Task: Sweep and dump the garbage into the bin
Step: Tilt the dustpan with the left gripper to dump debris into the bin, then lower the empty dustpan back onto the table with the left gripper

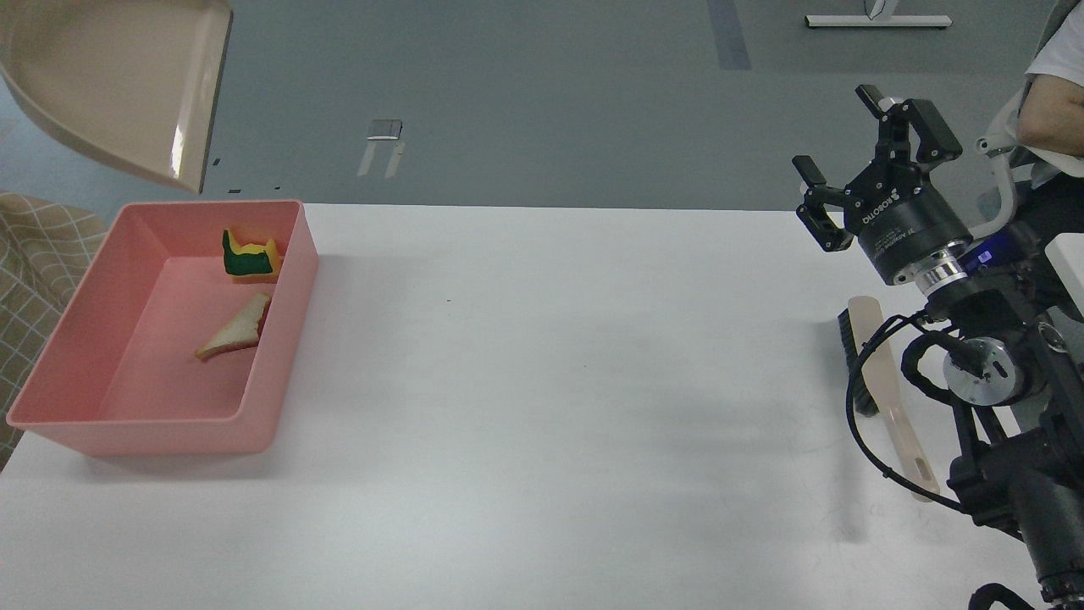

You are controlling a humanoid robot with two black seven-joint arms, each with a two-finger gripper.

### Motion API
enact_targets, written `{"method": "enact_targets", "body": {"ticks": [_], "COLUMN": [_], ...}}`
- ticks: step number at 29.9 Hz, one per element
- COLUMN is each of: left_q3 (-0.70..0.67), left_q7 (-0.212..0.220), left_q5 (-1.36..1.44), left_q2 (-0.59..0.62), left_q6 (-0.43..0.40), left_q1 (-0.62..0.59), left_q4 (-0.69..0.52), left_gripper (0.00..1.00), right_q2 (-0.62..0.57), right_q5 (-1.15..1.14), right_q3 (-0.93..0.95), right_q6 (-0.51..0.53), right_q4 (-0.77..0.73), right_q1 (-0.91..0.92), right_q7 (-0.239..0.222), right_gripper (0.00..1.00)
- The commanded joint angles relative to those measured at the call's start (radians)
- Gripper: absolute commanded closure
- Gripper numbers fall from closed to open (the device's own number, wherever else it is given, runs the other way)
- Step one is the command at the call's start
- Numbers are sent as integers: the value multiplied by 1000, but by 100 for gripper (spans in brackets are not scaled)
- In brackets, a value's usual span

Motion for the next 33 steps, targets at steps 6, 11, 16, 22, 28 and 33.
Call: {"method": "enact_targets", "body": {"ticks": [6,11,16,22,28,33], "left_q3": [2,17,43,144,160,169], "left_q7": [70,80,84,90,92,106], "left_q5": [-118,-118,-116,-121,-124,-119], "left_q2": [-195,-349,-508,-637,-761,-836], "left_q6": [0,38,107,226,327,392], "left_q1": [-33,-22,-3,17,105,155], "left_q4": [-59,-57,-46,-36,-37,-28], "left_gripper": [100,100,100,100,100,100], "right_q2": [-19,-21,-23,-19,-23,-23], "right_q5": [0,-2,0,0,0,2], "right_q3": [63,63,65,65,64,63], "right_q6": [-12,-15,-40,-41,-24,17], "right_q4": [-9,-18,-100,-112,-202,-270], "right_q1": [7,42,117,145,208,252], "right_q7": [-2,-5,0,41,197,222], "right_gripper": [3,0,0,0,0,0]}}
